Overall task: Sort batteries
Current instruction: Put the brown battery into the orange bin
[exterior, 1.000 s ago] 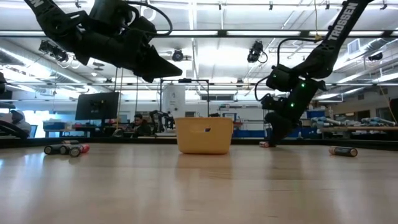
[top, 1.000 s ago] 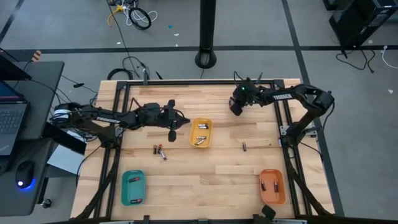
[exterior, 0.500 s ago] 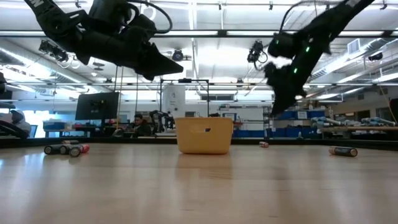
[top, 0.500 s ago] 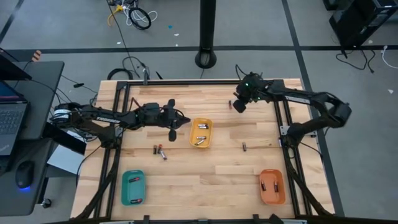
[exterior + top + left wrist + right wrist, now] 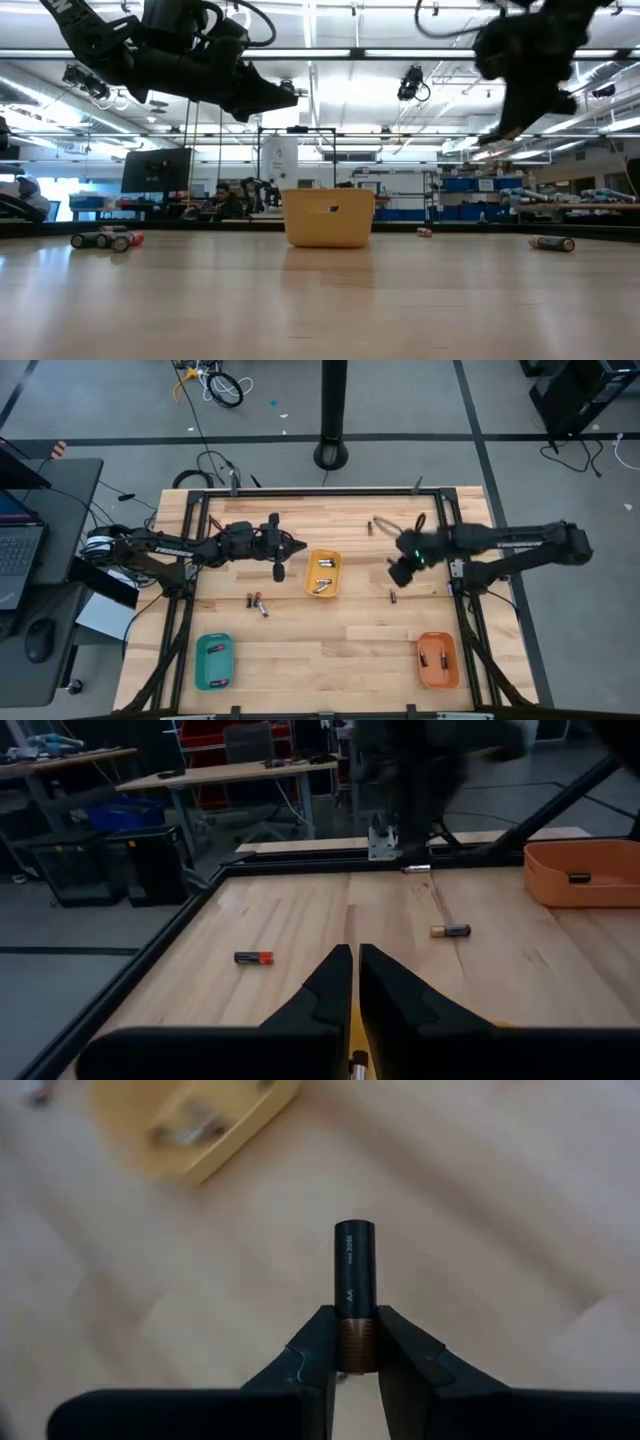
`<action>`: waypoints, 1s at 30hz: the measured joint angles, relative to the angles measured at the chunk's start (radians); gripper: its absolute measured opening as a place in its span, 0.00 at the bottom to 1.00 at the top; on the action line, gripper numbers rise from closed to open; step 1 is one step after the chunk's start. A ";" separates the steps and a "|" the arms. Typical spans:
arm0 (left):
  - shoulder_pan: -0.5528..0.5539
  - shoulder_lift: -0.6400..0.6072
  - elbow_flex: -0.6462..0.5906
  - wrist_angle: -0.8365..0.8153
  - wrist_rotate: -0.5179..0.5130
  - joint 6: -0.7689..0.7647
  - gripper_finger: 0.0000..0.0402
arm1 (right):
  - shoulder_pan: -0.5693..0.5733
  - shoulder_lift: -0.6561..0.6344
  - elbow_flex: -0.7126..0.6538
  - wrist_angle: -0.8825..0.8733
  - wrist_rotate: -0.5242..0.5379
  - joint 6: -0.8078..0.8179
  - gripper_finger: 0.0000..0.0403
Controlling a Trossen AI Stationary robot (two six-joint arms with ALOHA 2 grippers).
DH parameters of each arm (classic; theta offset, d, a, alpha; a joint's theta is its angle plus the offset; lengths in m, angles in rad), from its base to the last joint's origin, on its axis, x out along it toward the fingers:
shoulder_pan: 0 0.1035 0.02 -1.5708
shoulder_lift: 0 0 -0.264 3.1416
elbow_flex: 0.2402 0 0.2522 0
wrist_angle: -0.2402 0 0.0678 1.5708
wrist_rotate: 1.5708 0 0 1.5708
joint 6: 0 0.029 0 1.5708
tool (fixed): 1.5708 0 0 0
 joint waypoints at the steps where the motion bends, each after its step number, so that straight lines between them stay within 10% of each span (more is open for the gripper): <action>1: 0.001 0.000 0.000 0.000 0.000 0.002 0.07 | 0.054 -0.004 0.000 0.000 0.000 0.058 0.15; 18: 0.001 0.000 0.000 -0.001 -0.007 0.074 0.07 | 0.838 0.051 0.000 -0.015 -0.043 0.845 0.16; 30: 0.001 0.000 0.000 0.001 -0.019 0.074 0.07 | 1.003 0.218 0.000 -0.015 -0.084 0.986 0.15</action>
